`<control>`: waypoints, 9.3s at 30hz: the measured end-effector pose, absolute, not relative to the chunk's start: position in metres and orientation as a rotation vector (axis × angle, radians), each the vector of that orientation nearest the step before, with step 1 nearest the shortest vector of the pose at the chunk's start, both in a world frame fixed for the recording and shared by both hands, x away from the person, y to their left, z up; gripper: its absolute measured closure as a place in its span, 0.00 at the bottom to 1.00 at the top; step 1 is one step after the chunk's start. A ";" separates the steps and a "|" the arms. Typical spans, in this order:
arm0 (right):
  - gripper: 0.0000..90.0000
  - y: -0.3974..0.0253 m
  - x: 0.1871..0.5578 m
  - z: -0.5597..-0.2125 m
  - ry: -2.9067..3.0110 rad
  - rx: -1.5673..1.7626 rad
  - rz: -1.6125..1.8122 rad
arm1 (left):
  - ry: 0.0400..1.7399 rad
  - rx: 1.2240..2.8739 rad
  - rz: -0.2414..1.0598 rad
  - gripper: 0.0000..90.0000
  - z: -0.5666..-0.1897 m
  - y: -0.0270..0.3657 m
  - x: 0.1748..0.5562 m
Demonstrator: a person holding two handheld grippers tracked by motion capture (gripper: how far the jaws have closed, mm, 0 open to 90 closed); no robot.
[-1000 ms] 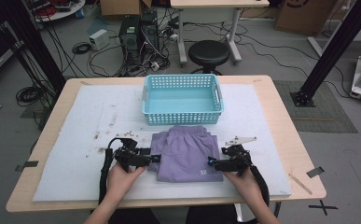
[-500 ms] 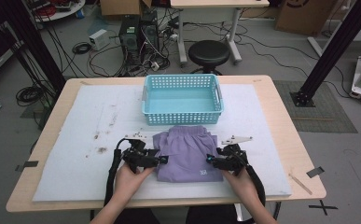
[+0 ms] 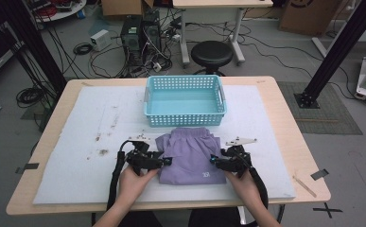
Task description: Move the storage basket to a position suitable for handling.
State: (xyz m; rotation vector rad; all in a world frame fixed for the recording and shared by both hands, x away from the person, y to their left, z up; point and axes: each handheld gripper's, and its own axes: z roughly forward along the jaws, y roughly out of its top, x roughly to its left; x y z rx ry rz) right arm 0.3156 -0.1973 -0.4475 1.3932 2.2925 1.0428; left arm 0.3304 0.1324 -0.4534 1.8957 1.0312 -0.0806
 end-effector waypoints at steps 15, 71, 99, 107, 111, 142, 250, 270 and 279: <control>0.72 -0.195 0.315 -0.448 2.286 1.389 1.046 | 1.044 1.900 -0.076 0.66 -0.454 0.125 0.333; 0.57 -0.200 0.307 -0.447 2.251 1.479 1.058 | 1.090 1.898 0.006 0.47 -0.451 0.127 0.327; 0.96 -0.194 0.311 -0.447 2.325 1.423 1.122 | 1.064 1.901 -0.030 0.92 -0.453 0.117 0.332; 0.96 -0.195 0.308 -0.442 2.312 1.407 1.164 | 1.043 1.897 -0.023 0.94 -0.452 0.118 0.331; 0.96 -0.197 0.307 -0.441 2.302 1.401 1.181 | 1.032 1.887 -0.020 0.94 -0.450 0.120 0.330; 0.96 -0.200 0.302 -0.431 2.275 1.381 1.255 | 0.968 1.876 0.021 0.95 -0.439 0.124 0.322; 0.69 -0.184 0.503 -0.348 2.082 1.298 1.322 | 0.943 1.829 0.480 0.43 -0.350 0.153 0.515; 0.56 -0.184 0.472 -0.347 2.155 1.161 1.367 | 0.837 1.832 0.447 0.38 -0.345 0.163 0.472; 0.51 -0.193 0.434 -0.346 2.143 1.086 1.398 | 0.739 1.801 0.461 0.37 -0.333 0.159 0.427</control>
